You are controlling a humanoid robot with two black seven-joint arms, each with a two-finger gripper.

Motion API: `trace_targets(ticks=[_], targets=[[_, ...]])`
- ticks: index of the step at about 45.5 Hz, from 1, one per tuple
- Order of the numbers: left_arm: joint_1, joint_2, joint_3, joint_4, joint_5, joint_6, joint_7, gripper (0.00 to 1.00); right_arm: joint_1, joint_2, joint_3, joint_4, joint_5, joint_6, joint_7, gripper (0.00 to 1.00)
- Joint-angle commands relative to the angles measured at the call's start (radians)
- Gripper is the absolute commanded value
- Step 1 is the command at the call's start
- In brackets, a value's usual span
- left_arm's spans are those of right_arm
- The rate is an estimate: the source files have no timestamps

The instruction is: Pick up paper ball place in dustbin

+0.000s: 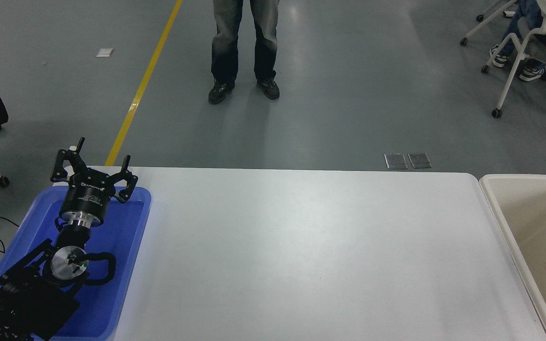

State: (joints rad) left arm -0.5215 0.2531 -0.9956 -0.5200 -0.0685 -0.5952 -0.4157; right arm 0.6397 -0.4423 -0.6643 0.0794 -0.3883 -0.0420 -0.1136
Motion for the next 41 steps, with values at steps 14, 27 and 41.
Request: trace_targets(ticks=[14, 27, 41], targets=[[0.000, 0.000, 0.000, 0.000, 0.001, 0.000, 0.000, 1.00, 0.204, 0.045, 0.142, 0.017, 0.003, 0.007, -0.001, 1.00], [0.000, 0.000, 0.000, 0.000, 0.001, 0.000, 0.000, 1.00, 0.347, 0.076, 0.747, 0.065, 0.005, 0.002, 0.009, 1.00], [0.000, 0.000, 0.000, 0.000, 0.001, 0.000, 0.000, 1.00, 0.359, 0.027, 1.259, 0.305, 0.003, 0.004, 0.012, 1.00]])
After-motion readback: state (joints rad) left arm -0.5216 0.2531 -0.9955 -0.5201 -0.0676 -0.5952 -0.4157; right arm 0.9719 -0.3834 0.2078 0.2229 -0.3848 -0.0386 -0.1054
